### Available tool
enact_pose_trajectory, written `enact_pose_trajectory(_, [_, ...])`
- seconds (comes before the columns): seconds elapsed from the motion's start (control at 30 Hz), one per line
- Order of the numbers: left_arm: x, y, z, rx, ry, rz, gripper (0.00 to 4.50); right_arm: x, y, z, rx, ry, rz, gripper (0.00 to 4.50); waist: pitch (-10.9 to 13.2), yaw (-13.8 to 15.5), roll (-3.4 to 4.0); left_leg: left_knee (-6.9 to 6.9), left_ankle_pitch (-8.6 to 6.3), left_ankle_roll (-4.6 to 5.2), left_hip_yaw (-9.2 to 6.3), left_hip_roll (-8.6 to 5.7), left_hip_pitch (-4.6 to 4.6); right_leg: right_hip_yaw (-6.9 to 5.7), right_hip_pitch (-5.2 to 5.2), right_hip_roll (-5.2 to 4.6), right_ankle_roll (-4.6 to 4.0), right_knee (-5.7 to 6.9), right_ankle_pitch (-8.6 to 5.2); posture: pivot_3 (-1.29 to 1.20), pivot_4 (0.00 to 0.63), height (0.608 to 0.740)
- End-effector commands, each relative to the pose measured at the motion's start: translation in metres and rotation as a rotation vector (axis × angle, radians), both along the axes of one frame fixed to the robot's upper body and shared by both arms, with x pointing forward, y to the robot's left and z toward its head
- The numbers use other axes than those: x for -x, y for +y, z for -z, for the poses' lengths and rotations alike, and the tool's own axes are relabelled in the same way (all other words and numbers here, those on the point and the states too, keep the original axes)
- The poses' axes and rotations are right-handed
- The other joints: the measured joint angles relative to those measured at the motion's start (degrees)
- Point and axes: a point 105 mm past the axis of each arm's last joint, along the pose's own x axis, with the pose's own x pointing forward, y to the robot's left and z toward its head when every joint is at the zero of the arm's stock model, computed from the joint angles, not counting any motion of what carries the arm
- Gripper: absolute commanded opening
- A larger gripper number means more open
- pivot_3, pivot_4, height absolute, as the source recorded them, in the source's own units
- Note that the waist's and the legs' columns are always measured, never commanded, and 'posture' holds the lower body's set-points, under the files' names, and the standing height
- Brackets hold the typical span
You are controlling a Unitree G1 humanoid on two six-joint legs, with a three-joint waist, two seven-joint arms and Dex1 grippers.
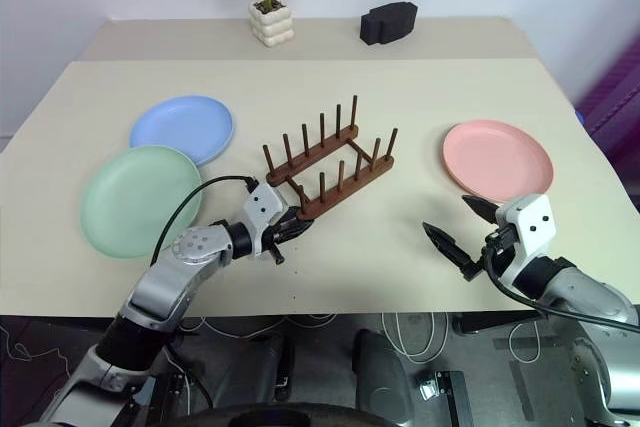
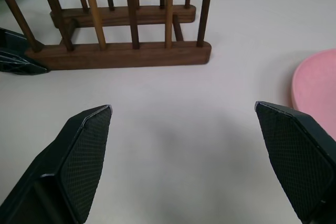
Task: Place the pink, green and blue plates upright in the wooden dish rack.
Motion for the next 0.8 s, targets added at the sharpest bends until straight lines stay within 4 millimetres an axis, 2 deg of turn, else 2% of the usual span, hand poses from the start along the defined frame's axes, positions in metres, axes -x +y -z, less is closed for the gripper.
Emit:
enact_pose_trajectory(0.03, [0.003, -0.009, -0.001, -0.057, -0.046, 0.186, 0.76, -0.001, 0.007, -0.010, 0.007, -0.051, -0.007, 4.50, 0.00, -0.01, 0.00, 0.00, 0.00, 0.00, 0.00, 0.00, 0.00, 0.00, 0.00, 0.00, 0.00, 0.00, 0.00, 0.00, 0.150, 0.740])
enact_pose_trajectory(0.27, [-0.011, -0.009, -0.030, -0.032, -0.083, 0.460, 0.76, 0.000, 0.009, -0.009, 0.000, -0.057, 0.010, 4.50, 0.01, -0.07, -0.01, 0.00, 0.00, 0.01, 0.02, -0.02, -0.18, -0.01, -0.16, 0.00, -0.19, -0.04, 0.12, 0.00, 0.150, 0.740])
enact_pose_trajectory(0.47, [-0.031, -0.015, -0.030, -0.114, -0.101, 0.574, 0.76, 0.005, 0.013, -0.003, -0.007, -0.043, 0.029, 4.50, 0.02, -0.04, -0.03, 0.01, -0.03, 0.08, 0.02, -0.03, -0.26, -0.01, -0.22, 0.03, -0.19, -0.04, 0.13, 0.00, 0.150, 0.740])
enact_pose_trajectory(0.8, [-0.042, -0.019, -0.030, -0.104, -0.075, 0.629, 0.76, 0.020, 0.002, 0.011, 0.005, -0.011, 0.072, 4.50, 0.03, -0.09, -0.04, 0.04, -0.08, 0.18, -0.01, -0.03, -0.31, -0.01, -0.24, 0.05, -0.16, -0.05, 0.12, 0.00, 0.150, 0.740])
